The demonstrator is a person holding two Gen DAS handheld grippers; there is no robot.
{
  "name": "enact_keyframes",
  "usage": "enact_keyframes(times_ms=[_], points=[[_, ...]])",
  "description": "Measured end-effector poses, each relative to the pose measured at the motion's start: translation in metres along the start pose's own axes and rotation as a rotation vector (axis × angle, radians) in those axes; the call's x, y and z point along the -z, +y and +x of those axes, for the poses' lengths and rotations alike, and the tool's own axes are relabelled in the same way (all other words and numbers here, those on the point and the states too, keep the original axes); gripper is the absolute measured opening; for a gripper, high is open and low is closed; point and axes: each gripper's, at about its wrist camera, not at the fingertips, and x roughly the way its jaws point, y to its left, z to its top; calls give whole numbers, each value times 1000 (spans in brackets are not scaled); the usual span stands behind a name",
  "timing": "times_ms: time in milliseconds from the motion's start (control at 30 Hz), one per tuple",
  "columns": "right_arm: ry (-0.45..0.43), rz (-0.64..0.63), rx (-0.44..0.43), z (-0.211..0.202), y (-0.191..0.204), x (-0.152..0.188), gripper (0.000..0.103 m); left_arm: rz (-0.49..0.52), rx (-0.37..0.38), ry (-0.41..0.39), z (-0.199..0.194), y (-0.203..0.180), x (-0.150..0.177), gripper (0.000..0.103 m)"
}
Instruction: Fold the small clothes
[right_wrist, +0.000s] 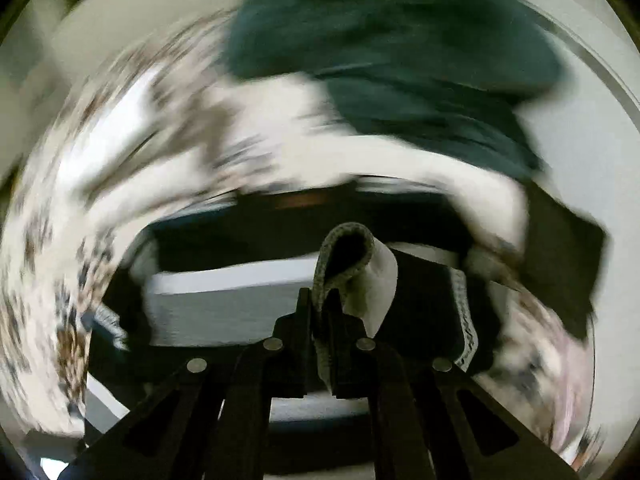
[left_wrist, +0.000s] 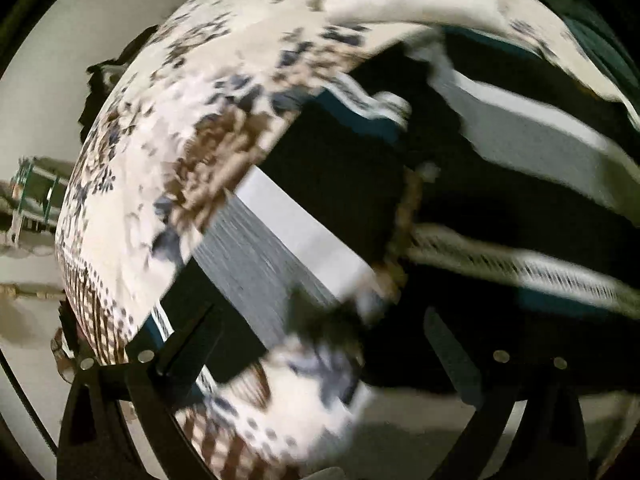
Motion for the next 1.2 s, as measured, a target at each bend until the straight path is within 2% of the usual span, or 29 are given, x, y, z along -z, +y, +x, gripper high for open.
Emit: enact_keyframes(times_ms=[100, 167, 267, 433, 467, 533, 567, 600, 667, 733, 833, 900, 1033, 1100, 1167, 1200], points=[[50, -192, 26, 47, 116, -15, 6, -54, 1, -8, 21, 18, -18, 103], [67, -269, 54, 75, 164, -21, 6, -82, 10, -5, 34, 27, -28, 103], [88, -303, 71, 96, 198, -15, 6, -108, 26, 0, 50, 33, -38, 103], [119, -356, 63, 113, 220, -3, 6, -113, 50, 0, 54, 38, -44, 103], [149, -357, 41, 114, 218, -1, 9, -114, 55, 0, 53, 41, -44, 103], [240, -307, -86, 118, 195, 0, 30, -116, 72, -2, 47, 51, -41, 103], [258, -259, -152, 112, 178, 3, 53, -118, 80, -4, 44, 55, -38, 103], [255, -210, -193, 102, 157, 8, 65, -123, 91, -8, 39, 65, -33, 103], [233, -138, -224, 80, 112, 23, 67, -143, 104, -9, 29, 87, -19, 103], [234, -78, -203, 61, 67, 45, 71, -176, 106, 7, 19, 117, 3, 103], [268, 5, -173, 43, 13, 84, 72, -256, 113, 86, 16, 166, 47, 103], [306, 43, -143, 43, -15, 109, 72, -350, 136, 152, 22, 201, 78, 103], [388, 80, -80, 54, -45, 154, 72, -584, 189, 247, 54, 261, 126, 103], [414, 104, -76, 60, -50, 170, 72, -666, 232, 272, 74, 276, 136, 103], [430, 103, -72, 64, -49, 182, 72, -701, 286, 295, 97, 278, 138, 102], [432, 95, -74, 65, -48, 187, 72, -710, 329, 293, 108, 276, 135, 98]])
